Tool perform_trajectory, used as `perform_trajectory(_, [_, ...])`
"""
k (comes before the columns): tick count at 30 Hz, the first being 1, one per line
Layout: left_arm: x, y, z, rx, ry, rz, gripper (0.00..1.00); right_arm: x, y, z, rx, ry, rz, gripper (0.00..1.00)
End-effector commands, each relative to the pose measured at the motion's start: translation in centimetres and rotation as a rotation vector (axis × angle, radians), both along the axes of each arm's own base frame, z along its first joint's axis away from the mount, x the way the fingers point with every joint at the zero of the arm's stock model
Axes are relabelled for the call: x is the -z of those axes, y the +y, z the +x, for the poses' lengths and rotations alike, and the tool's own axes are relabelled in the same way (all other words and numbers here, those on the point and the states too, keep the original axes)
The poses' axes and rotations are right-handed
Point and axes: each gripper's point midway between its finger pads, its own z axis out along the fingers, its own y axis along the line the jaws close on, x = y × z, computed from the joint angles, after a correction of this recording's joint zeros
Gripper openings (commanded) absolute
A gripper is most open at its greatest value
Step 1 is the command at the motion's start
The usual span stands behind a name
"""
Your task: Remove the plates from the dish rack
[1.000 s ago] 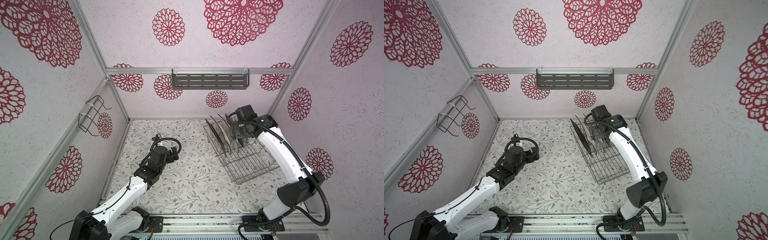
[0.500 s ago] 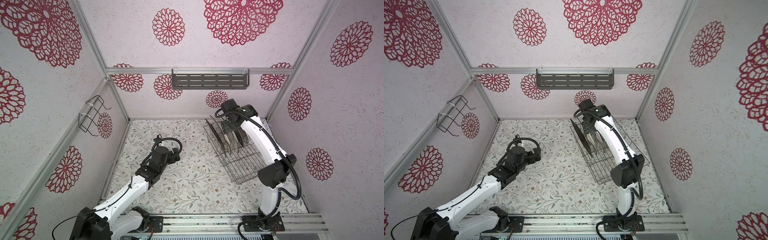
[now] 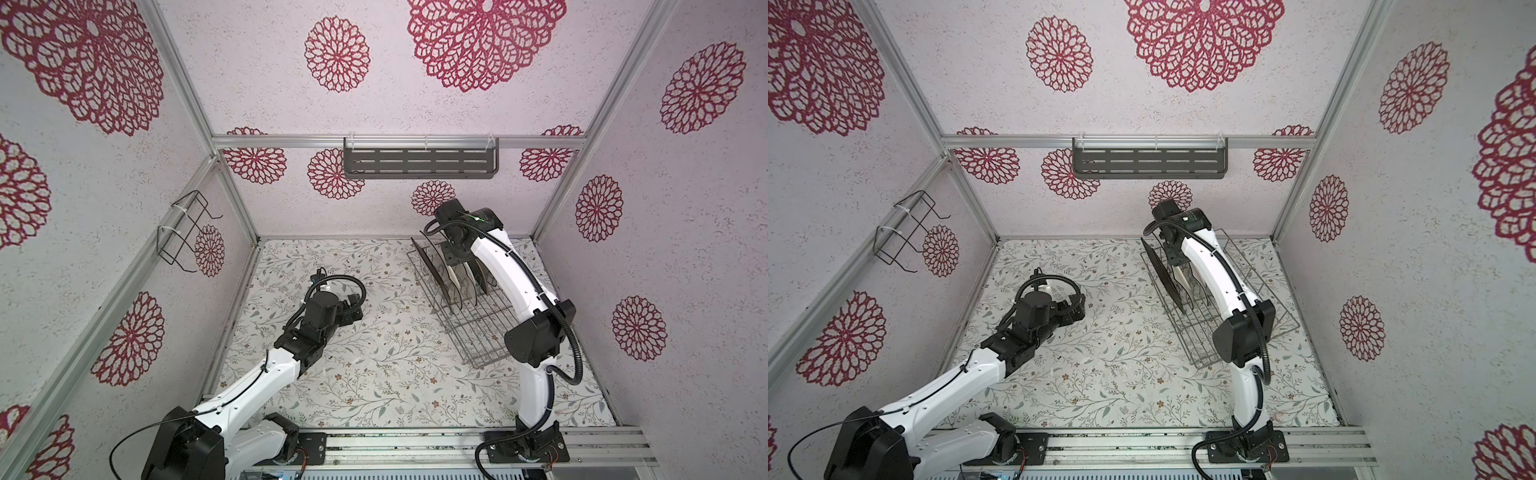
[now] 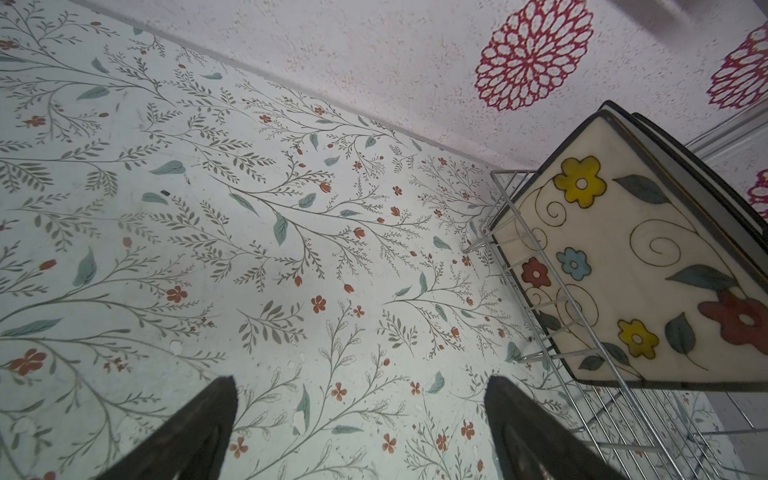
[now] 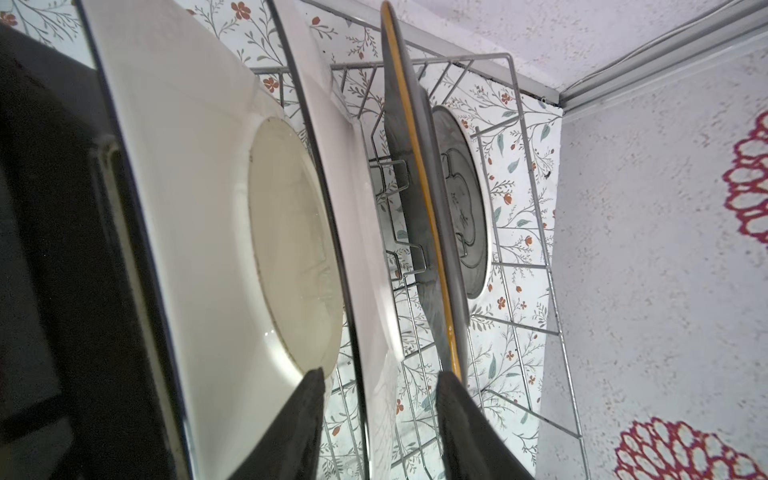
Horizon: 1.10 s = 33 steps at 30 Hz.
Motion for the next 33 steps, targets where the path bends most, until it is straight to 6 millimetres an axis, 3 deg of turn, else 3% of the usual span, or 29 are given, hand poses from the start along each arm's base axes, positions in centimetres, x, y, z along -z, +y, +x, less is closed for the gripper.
perform_trajectory(1, [-0.2, -0.7, 0.3, 0.029, -0.015, 0.009, 0.97, -0.5, -0.1, 0.5, -0.001, -0.022, -0.027, 0.44])
perform_trajectory(19, [-0.9, -3.0, 0.4, 0.108, 0.014, -0.081, 0.97, 1.4, -0.7, 1.6, -0.022, 0.012, -0.118, 0.39])
perform_trajectory(27, [0.9, -3.5, -0.5, 0.127, 0.077, -0.116, 0.97, 2.2, -1.0, 1.8, -0.031, 0.040, -0.135, 0.38])
perform_trajectory(33, [0.9, -3.7, -0.5, 0.138, 0.076, -0.106, 0.97, 2.8, -2.0, 2.0, -0.010, 0.056, -0.167, 0.35])
